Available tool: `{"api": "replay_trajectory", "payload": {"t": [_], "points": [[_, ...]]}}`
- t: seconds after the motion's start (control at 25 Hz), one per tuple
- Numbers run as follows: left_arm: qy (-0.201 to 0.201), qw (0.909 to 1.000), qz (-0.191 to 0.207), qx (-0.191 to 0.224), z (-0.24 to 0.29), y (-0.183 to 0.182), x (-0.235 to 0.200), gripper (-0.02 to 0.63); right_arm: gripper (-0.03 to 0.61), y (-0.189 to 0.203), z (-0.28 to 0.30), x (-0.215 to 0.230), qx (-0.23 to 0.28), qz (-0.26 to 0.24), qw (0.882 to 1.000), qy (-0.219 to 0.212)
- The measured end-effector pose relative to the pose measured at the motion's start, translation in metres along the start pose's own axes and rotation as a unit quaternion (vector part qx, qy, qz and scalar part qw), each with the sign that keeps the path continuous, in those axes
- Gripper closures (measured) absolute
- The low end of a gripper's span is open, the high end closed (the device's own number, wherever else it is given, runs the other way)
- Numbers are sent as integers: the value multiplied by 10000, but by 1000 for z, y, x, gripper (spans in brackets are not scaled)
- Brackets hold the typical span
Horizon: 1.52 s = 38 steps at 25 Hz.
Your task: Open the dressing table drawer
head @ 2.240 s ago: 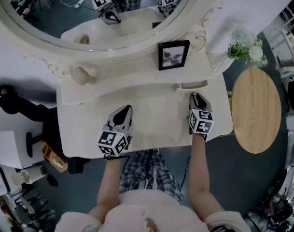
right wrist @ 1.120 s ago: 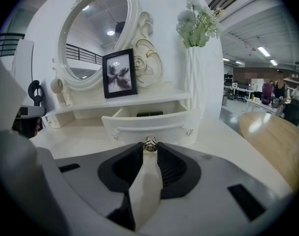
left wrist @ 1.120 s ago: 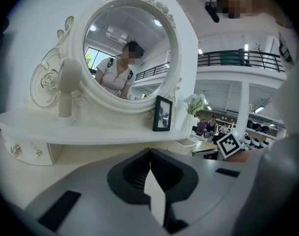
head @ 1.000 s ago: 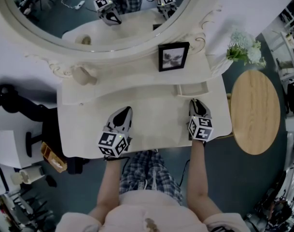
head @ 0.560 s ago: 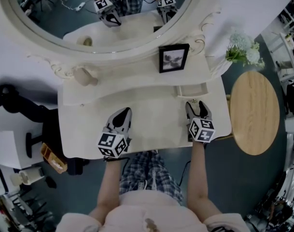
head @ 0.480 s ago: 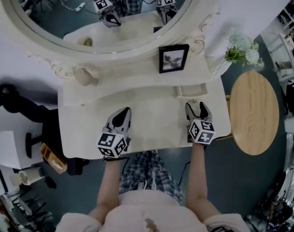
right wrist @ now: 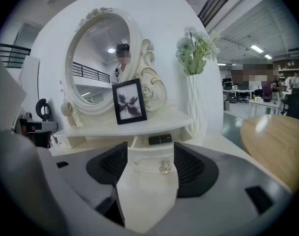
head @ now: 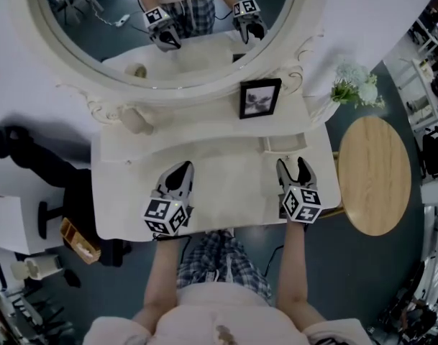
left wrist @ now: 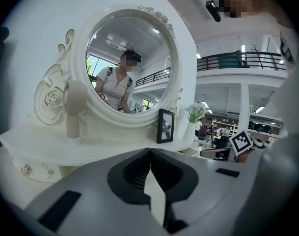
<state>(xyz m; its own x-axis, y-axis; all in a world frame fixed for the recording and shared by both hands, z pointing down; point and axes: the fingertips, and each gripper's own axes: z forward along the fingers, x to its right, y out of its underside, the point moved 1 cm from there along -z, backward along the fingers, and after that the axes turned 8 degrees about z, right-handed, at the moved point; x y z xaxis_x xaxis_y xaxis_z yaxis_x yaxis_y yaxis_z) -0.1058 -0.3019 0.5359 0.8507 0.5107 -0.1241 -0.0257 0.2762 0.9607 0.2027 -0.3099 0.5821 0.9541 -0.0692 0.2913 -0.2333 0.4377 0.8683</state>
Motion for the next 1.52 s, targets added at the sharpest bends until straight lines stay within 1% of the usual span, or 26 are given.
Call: {"api": "replay_trajectory", "payload": {"t": [0.16,0.4,0.8,1.12,1.32,1.52], "points": [[-114,9998,24,141,-9,-15,-11,586,330,-25,-7,-16,334,-148,9993,-60],[-314,9985,66,449,-26,-48,-29,586,410,-54,-14,-45,613,-299,9975,-206],[-541,9948,87,864,-44,-86,-48,586,514,-102,-26,-87,1076,-569,9912,-514],[-703,9911,153,1123,-56,-109,-61,586,560,-122,-28,-111,1253,-648,9871,-758],[-788,9893,192,1216,-58,-119,-70,586,561,-135,-21,-125,1312,-811,9836,-932],[-869,9873,218,1314,-57,-127,-80,586,563,-144,-15,-129,1411,-811,9810,-1052]]}}
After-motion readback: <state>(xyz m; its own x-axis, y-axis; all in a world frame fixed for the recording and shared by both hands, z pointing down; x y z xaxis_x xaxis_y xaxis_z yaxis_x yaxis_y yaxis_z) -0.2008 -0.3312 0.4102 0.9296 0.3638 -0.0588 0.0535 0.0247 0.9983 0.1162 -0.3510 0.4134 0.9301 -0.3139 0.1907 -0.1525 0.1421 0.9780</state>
